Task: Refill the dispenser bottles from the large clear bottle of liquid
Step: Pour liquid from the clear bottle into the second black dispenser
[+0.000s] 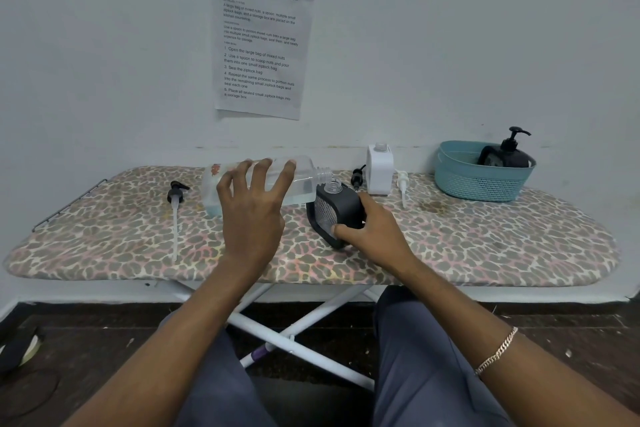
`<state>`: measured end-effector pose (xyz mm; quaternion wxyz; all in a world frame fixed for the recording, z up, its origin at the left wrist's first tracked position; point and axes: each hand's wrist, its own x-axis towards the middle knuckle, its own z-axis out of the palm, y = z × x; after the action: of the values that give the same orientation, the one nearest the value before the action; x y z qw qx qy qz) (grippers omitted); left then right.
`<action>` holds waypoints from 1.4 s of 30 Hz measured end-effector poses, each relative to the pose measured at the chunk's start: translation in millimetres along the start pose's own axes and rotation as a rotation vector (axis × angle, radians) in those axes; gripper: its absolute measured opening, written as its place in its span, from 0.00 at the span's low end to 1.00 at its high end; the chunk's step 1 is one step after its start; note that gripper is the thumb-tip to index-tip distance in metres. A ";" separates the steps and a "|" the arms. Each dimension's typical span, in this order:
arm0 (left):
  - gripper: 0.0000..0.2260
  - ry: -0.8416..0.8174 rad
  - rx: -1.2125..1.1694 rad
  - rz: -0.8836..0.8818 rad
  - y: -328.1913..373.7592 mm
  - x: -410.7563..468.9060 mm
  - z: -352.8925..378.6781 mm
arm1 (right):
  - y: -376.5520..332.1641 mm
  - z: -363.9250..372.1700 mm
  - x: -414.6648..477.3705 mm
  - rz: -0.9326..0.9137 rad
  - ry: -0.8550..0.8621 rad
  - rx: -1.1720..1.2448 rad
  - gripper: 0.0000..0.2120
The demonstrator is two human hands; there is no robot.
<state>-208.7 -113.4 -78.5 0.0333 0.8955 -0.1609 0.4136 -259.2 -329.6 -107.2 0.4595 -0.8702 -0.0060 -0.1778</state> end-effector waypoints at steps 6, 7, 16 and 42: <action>0.37 -0.008 0.009 0.003 0.2 1.5 -1.2 | 0.7 0.4 0.1 0.007 -0.002 0.009 0.19; 0.37 -0.006 0.010 0.002 0.2 1.7 -1.5 | 0.8 0.4 0.0 0.007 -0.003 0.010 0.19; 0.37 0.002 0.011 0.003 1.1 2.6 -2.5 | 0.6 0.2 0.4 0.010 -0.008 0.006 0.20; 0.37 -0.003 0.020 0.010 1.7 2.5 -3.3 | 1.9 0.2 0.0 0.012 -0.018 0.019 0.21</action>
<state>-210.2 -115.0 -74.6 0.0221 0.8956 -0.1615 0.4139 -258.8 -330.6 -108.9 0.4686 -0.8675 -0.0065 -0.1668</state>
